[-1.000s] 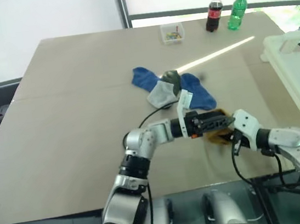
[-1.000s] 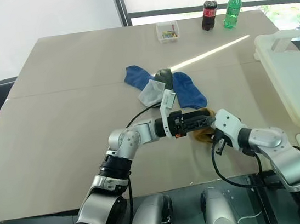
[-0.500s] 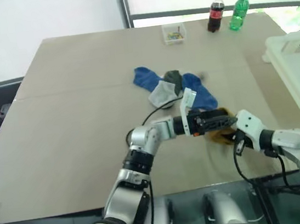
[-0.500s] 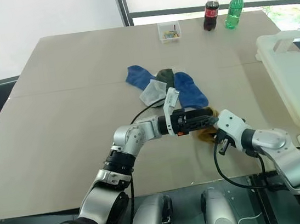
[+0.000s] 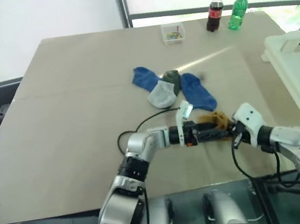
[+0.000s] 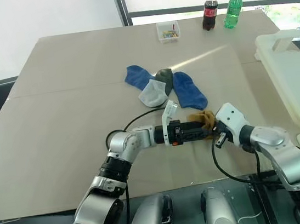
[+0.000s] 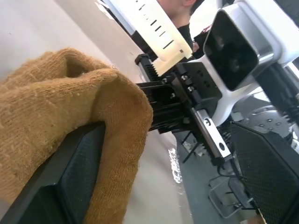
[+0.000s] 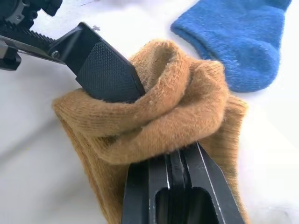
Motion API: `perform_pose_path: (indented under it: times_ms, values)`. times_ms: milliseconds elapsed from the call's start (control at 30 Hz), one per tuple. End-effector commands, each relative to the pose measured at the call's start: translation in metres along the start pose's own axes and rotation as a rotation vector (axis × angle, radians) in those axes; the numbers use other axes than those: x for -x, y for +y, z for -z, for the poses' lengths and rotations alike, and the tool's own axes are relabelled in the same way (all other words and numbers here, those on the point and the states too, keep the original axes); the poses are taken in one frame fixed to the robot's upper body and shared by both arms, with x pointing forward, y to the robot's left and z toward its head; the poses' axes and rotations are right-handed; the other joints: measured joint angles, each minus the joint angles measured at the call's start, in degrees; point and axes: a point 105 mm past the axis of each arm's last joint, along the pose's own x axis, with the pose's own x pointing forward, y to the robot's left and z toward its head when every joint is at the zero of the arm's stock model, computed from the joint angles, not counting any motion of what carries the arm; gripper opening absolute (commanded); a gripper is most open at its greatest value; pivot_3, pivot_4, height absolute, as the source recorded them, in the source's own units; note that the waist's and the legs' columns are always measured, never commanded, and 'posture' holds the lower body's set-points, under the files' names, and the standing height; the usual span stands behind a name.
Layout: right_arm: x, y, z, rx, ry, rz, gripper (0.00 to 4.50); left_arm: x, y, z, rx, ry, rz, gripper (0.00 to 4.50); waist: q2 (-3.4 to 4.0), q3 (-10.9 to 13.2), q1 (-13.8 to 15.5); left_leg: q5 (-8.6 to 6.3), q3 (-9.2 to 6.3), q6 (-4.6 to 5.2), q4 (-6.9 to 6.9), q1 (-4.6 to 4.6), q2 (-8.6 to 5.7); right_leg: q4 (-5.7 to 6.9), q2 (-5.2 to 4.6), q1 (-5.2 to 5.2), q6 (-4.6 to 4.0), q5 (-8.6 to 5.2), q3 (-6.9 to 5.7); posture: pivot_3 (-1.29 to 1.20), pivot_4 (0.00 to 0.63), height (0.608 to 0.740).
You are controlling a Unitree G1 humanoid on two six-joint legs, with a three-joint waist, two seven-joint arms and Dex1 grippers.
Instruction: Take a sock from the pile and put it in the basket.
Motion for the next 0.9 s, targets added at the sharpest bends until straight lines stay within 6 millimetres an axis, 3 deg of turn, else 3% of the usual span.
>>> perform_pose_path:
  times_ms: [33,167,367,467,667,900]
  values:
    - [0.006,-0.001,-0.015,0.095,-0.031,-0.003,0.0,-0.009,0.005,0.002,0.004,0.002,-0.026,4.45,0.0,0.0,0.0,0.0,0.0,0.0,0.0,0.0,0.0,0.0,0.0,0.0,0.0,0.0,0.0,0.0,0.15,0.732]
    - [0.009,-0.002,-0.019,0.099,-0.042,0.01,0.0,-0.01,0.008,0.001,0.018,-0.003,-0.04,4.45,0.0,0.0,-0.05,0.0,0.0,0.0,0.0,0.0,-0.01,0.0,-0.01,0.0,0.01,0.0,0.0,0.0,0.15,0.732]
    - [0.028,-0.016,-0.029,-0.027,-0.103,0.031,0.0,-0.011,0.013,0.009,0.023,0.037,-0.068,4.45,0.0,0.0,-0.02,0.0,0.0,0.01,0.01,0.0,-0.01,0.0,-0.01,0.02,0.01,0.0,0.0,0.0,0.15,0.732]
    - [0.038,-0.017,-0.042,-0.058,-0.148,0.012,0.85,-0.012,0.015,0.009,0.017,0.045,-0.075,4.5,0.0,0.0,0.04,0.0,-0.02,0.01,0.02,0.01,-0.01,0.0,-0.01,0.03,0.01,0.0,-0.01,0.0,0.15,0.732]
    - [0.024,-0.021,-0.051,-0.109,-0.193,0.062,3.7,-0.011,0.013,0.006,-0.017,0.04,-0.068,4.5,0.01,-0.01,-0.08,0.0,-0.02,0.01,0.02,0.02,0.0,0.0,-0.02,0.04,0.01,0.0,-0.02,0.0,0.15,0.732]
    - [-0.006,-0.026,-0.024,-0.156,-0.097,0.123,3.7,-0.003,0.0,0.004,-0.15,0.039,-0.034,4.5,0.02,-0.01,-0.07,0.0,-0.01,0.01,0.0,-0.01,0.0,0.0,-0.03,0.0,-0.01,0.0,0.0,0.0,0.15,0.732]
